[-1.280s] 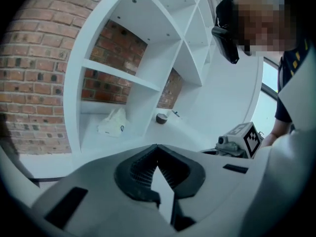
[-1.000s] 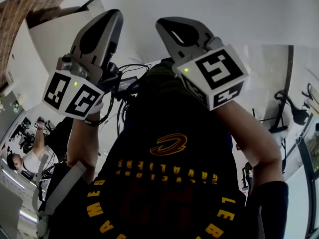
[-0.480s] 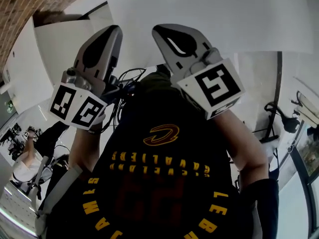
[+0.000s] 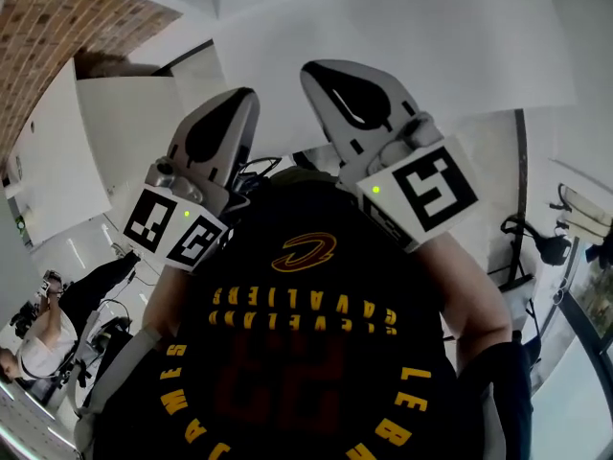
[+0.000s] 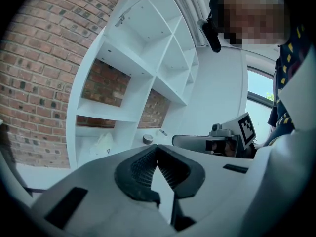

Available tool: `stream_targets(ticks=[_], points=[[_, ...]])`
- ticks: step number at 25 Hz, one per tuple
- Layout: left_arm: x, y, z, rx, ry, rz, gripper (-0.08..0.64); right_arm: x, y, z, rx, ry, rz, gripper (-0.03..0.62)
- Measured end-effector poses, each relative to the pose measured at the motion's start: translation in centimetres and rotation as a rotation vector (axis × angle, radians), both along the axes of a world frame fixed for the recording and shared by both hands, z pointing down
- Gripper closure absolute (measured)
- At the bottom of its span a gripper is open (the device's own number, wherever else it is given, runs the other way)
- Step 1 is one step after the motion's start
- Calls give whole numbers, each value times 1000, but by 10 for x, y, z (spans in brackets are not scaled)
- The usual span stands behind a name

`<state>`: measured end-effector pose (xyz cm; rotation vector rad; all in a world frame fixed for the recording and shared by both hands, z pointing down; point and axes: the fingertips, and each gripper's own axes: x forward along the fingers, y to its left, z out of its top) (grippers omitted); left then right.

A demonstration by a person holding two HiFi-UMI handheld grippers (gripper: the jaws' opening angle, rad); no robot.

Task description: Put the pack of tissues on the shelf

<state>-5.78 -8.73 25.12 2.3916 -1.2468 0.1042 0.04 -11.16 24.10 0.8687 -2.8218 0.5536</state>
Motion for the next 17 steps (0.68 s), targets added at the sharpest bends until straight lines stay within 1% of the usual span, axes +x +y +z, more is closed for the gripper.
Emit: stream_targets(ticks=[4,7,11,17], points=[[-9,-1,-7,27,8,-11,557,-6,3,0,8,34,-1,603],[-16,2,-6,23,9,-17,557,-12,3,-2,23,46,-5,603],[-18,6,-2,14,2,-22,557,-15,6,2,12,43,-9,603],[-33,3,3,1,10,-40,557,-24,7,6,2,50,-12,603]])
